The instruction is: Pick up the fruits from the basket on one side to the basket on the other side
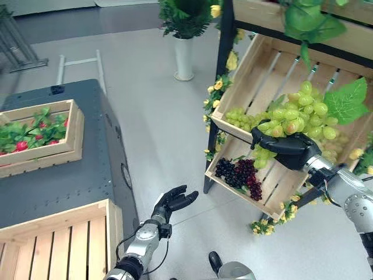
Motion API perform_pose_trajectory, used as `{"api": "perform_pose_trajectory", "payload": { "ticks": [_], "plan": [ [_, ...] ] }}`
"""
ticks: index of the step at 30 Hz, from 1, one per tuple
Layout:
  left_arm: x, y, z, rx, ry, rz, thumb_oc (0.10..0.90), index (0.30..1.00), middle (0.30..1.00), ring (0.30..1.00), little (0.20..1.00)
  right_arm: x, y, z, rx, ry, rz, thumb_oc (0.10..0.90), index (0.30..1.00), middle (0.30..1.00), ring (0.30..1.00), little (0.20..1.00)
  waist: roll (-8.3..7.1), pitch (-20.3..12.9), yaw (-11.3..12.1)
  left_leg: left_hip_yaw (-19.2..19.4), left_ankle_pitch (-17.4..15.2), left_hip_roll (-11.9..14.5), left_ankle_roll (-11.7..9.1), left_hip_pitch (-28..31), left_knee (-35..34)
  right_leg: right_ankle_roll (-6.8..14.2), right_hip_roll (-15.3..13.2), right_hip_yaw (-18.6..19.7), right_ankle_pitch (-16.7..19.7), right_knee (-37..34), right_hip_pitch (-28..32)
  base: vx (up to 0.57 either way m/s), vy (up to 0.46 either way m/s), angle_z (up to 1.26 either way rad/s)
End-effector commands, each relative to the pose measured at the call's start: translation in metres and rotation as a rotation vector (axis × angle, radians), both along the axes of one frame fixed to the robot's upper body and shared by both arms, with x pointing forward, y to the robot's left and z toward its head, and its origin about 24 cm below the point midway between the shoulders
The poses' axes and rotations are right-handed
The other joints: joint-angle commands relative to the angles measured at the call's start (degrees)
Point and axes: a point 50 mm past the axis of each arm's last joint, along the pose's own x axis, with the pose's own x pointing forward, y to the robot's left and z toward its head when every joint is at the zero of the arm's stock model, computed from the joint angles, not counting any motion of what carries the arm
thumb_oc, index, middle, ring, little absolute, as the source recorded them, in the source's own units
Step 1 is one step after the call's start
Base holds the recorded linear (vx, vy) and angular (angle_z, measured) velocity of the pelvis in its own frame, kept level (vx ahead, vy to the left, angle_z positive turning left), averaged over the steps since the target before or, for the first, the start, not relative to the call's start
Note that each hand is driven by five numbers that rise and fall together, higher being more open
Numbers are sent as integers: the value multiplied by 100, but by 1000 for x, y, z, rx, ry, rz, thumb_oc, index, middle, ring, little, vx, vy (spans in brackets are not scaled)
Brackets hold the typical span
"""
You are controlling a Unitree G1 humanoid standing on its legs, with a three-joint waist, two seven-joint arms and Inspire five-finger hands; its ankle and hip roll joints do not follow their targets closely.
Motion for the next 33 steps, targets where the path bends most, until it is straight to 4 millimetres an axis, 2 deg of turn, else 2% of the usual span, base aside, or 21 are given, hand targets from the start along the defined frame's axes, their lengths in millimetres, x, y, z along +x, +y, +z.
{"api": "perform_pose_trajectory", "payload": {
  "ticks": [1,6,10,12,13,14,17,19,21,22,26,27,31,33],
  "plan": [
    [30,-4,27,30,-156,-90,800,900,900,900,900,29,-1,78,225,-263,-70,400,300,300,300,300,-100,-326,252,-338,-510,-40,2,147,98,-31,-7,-268,191,28,-7,13,-10,22],
    [32,-8,28,21,-156,-117,800,900,900,900,900,45,-14,80,301,-194,-171,400,300,300,300,300,-98,-376,432,-457,-482,-53,-19,138,63,-55,-29,-360,189,6,27,7,-8,13],
    [32,-12,28,16,-152,-127,800,900,900,900,900,55,-34,76,219,-153,-298,400,300,300,300,300,-94,-393,526,-556,-482,-57,-33,135,57,-65,-47,-437,167,6,60,4,0,11],
    [33,-13,28,19,-151,-129,800,900,900,900,900,58,-53,74,-16,-173,-410,400,300,300,300,300,-97,-386,562,-606,-484,-65,-35,128,57,-75,-51,-461,164,6,65,-8,0,11],
    [33,-13,28,21,-150,-129,800,900,900,900,900,58,-59,75,-61,-175,-435,400,300,300,300,300,-103,-382,569,-613,-478,-64,-37,125,57,-74,-52,-465,168,6,64,-22,-1,10],
    [33,-14,29,25,-151,-125,800,900,900,900,900,58,-72,80,-215,-184,-483,400,300,300,300,300,-110,-363,571,-638,-472,-66,-39,123,57,-74,-52,-469,172,6,66,-26,-2,8],
    [34,-13,29,31,-154,-116,800,900,900,900,900,55,-96,92,-470,-167,-533,400,300,300,300,300,-137,-336,565,-649,-472,-60,-49,125,57,-63,-56,-489,173,6,71,-29,-1,5],
    [34,-12,29,33,-156,-113,800,900,900,900,900,53,-105,96,-579,-143,-540,400,300,300,300,300,-155,-334,578,-638,-450,-62,-54,102,57,-68,-51,-471,193,6,47,-13,-2,2],
    [34,-12,30,34,-161,-113,800,900,900,900,900,47,-125,106,-828,-63,-555,400,300,300,300,300,-192,-310,584,-648,-425,-68,-60,89,57,-75,-42,-480,207,6,46,0,0,0],
    [34,-12,30,34,-161,-112,800,900,900,900,900,48,-124,107,-829,-64,-554,400,300,300,300,300,-187,-309,579,-649,-426,-68,-60,89,57,-75,-42,-480,207,7,46,0,0,0],
    [35,-12,31,37,-166,-116,800,900,900,900,900,39,-148,128,-1157,33,-576,400,300,300,300,300,-242,-313,606,-636,-404,-61,-69,73,57,-67,-35,-472,227,7,35,-4,-2,-1],
    [35,-12,31,38,-167,-117,800,900,900,900,900,36,-155,146,-1318,30,-621,400,300,300,300,300,-262,-315,634,-646,-389,-63,-66,64,57,-57,-26,-469,238,8,32,-14,-7,-5],
    [34,-9,31,43,-165,-123,800,900,900,900,900,35,-153,174,-1469,13,-659,400,300,300,300,300,-274,-332,683,-674,-368,-70,-66,26,57,-43,-20,-488,240,16,9,-10,-5,-7],
    [34,-7,31,44,-164,-125,800,900,900,900,900,36,-152,177,-1502,10,-669,400,300,300,300,300,-270,-334,698,-688,-366,-72,-64,17,57,-41,-20,-494,234,13,10,-6,-1,-2]
  ]
}}
